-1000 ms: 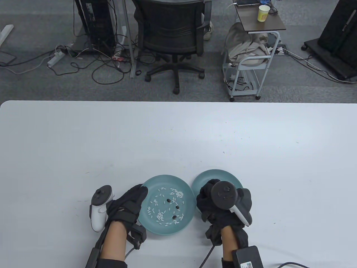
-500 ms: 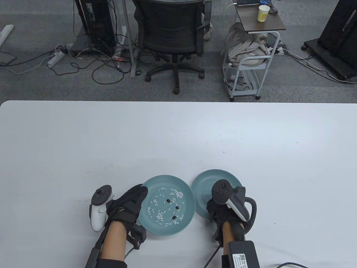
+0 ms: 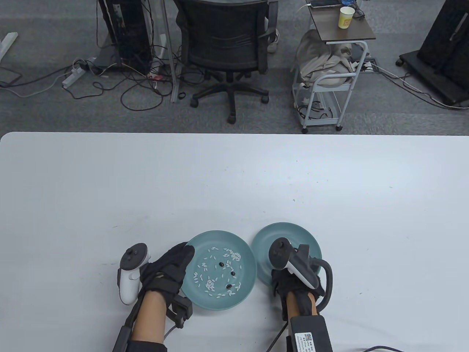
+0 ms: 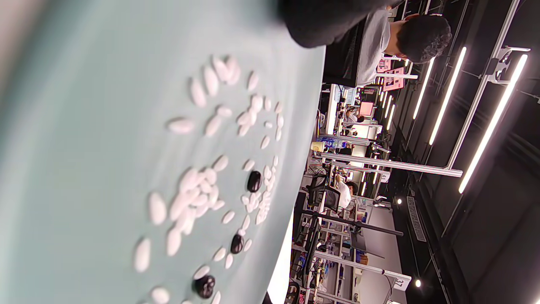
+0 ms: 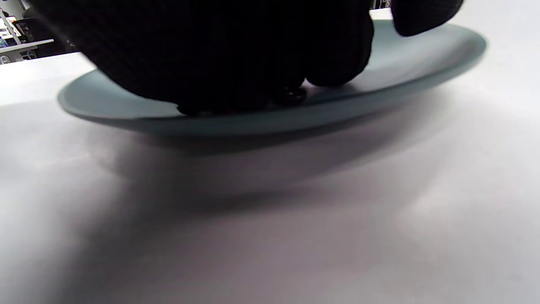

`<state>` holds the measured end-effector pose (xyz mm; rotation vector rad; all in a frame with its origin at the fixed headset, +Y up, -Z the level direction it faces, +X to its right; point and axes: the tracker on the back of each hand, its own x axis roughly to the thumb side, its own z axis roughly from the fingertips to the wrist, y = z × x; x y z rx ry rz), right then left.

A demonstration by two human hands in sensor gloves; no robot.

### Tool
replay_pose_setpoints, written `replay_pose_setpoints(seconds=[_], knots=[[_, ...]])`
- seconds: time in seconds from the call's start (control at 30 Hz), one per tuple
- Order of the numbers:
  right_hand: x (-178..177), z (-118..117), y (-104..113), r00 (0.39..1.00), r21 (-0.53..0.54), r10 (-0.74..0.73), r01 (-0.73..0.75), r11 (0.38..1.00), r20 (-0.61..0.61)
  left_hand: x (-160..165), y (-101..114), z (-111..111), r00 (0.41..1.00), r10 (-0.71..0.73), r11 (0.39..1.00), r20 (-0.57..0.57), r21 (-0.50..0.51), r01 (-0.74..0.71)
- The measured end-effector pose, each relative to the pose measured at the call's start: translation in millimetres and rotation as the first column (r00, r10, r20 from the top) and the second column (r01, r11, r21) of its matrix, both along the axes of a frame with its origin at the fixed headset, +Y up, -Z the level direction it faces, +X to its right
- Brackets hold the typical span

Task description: Pick coffee beans with hand pinch into plate

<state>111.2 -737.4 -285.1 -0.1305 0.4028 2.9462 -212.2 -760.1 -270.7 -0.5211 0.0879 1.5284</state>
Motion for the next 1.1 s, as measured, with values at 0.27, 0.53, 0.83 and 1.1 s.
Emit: replay_pose_setpoints(seconds=[0.27,0.53,0.83,1.1], knots=[[8.0,-0.1,0.8,0.999,-0.022,-0.047,0.048,0.999,0.019,-0.8,0.0,-0.2,1.000,0.003,1.000,-0.007,0.000,-0.003],[21.6,2.3,6.4,0.980,0.012,-0.193,0.193,0.981,0.042,-0.3,-0.4,-0.6,1.000,0.009,1.000,-0.011,-0.004,-0.009],[20.5,5.1,21.7,0.964,0.123,-0.265,0.264,0.957,-0.007,0.0,-1.4,-1.1,1.000,0.021,1.000,-0.015,-0.014,-0.021],[9.9,11.3,40.6,0.955,0.218,-0.284,0.295,0.930,-0.079,0.5,-1.2,-0.7,1.000,0.020,1.000,-0.008,-0.015,-0.020]])
